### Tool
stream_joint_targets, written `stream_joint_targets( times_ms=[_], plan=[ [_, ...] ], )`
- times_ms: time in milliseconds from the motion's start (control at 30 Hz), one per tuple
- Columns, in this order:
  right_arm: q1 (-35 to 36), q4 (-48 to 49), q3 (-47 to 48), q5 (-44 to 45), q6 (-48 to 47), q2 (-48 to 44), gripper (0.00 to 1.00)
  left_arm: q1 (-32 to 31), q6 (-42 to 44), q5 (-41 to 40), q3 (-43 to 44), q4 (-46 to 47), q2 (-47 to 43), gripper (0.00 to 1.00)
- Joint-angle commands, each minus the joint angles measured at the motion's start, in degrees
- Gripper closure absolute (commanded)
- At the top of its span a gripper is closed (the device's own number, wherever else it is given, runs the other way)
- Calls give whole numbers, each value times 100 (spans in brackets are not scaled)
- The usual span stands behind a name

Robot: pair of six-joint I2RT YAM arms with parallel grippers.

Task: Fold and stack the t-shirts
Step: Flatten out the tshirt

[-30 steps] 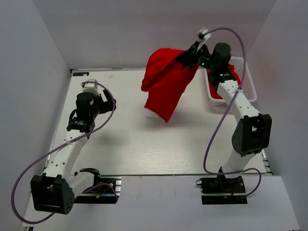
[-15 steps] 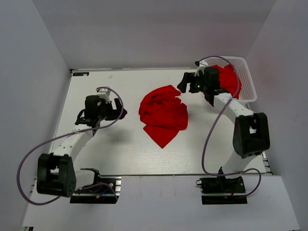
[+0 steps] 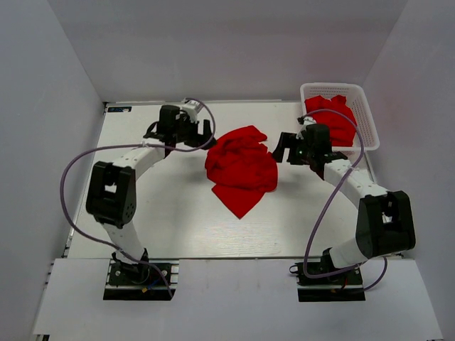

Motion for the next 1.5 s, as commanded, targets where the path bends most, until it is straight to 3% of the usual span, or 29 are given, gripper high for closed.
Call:
stream_joint_targets(
  times_ms=[0,233,467,500,633,700,733,767,900,1067,1100,1300,1367,1433,1467],
  plan=[
    [0,-43,-139,-199,284,-178,10,-329,595,-374,912,-613,703,0],
    [-9,80,-175,-426,416,102,10,-795,1079,-542,2547,-1290,2014,0],
    [0,256,-60,-515,469,436,10,-1007,1167,-1130,3190,-1396,2561,4],
    [8,430,-34,-524,478,585,10,-1007,1167,-1192,3313,-1466,2666,8],
    [26,485,132,-349,565,919,10,-1007,1063,-1325,3428,-1467,2746,49],
    [44,520,334,-183,592,1147,11,-1007,1062,-1246,3350,-1318,2694,53],
    [70,511,387,-138,609,1201,11,-1007,1010,-1193,3279,-1230,2693,64],
    [70,511,492,-94,610,1306,11,-1007,1009,-1193,3279,-1229,2632,66],
    [114,572,695,-163,601,1570,11,-1007,1009,-1193,3226,-1229,2456,67],
    [237,731,871,-348,566,1799,12,-1007,1009,-1140,3112,-1299,2342,54],
    [254,731,906,-348,566,1834,12,-1007,1009,-1140,3112,-1300,2342,47],
    [298,749,977,-340,583,2010,28,-954,1009,-1394,2726,-1283,2017,43],
    [316,705,1029,-340,601,2080,40,-954,1009,-1448,2523,-1195,1938,44],
    [307,687,1056,-340,592,2115,54,-902,1009,-1448,2471,-1194,1937,52],
    [316,670,1047,-287,575,2098,70,-901,1009,-1448,2470,-1194,1937,58]
  ],
)
